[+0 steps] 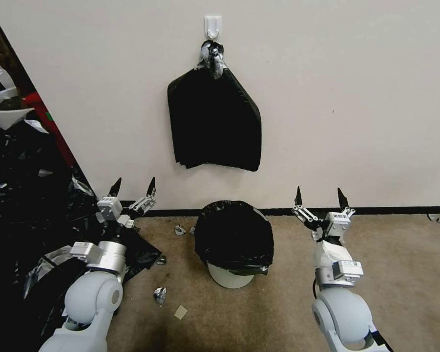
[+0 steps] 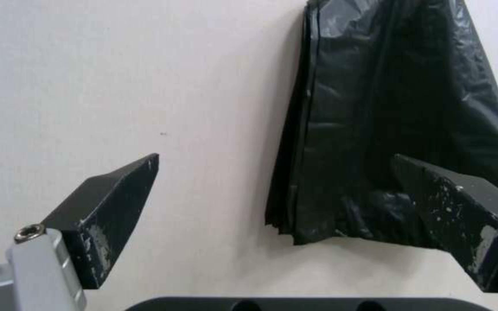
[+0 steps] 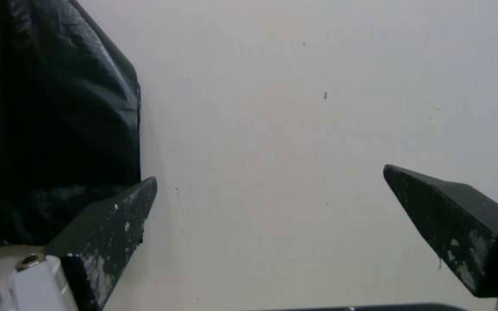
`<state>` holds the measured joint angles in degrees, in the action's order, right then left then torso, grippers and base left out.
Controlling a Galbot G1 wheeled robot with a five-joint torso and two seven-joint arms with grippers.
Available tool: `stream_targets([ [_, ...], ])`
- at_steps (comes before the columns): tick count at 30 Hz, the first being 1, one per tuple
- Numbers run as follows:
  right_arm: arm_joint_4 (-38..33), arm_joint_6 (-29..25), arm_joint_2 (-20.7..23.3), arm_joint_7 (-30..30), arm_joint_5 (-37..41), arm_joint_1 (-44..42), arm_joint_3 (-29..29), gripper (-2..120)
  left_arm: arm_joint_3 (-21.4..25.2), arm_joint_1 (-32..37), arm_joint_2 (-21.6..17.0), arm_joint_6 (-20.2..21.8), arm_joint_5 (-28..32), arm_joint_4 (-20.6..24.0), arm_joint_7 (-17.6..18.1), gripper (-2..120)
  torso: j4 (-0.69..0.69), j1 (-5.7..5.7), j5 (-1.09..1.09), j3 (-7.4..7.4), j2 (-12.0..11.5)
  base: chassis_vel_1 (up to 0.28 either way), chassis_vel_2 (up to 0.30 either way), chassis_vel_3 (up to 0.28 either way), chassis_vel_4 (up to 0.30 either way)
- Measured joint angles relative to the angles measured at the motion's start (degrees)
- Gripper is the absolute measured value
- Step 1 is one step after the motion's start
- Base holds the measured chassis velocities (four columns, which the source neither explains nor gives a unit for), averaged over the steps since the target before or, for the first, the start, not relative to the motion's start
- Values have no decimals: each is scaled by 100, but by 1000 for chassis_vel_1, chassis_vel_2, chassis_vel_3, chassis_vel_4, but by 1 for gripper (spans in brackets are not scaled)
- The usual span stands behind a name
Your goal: Place a trash bag onto the trash bin.
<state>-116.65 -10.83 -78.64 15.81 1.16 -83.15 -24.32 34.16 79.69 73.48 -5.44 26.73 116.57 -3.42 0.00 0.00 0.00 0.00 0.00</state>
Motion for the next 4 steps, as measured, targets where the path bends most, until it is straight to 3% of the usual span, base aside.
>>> stream_targets([
  [4, 0, 0, 0, 0, 0, 0, 0, 100, 0, 0, 0, 0, 0, 0, 1, 100, 0, 0, 0, 0, 0, 0, 0, 0, 0],
])
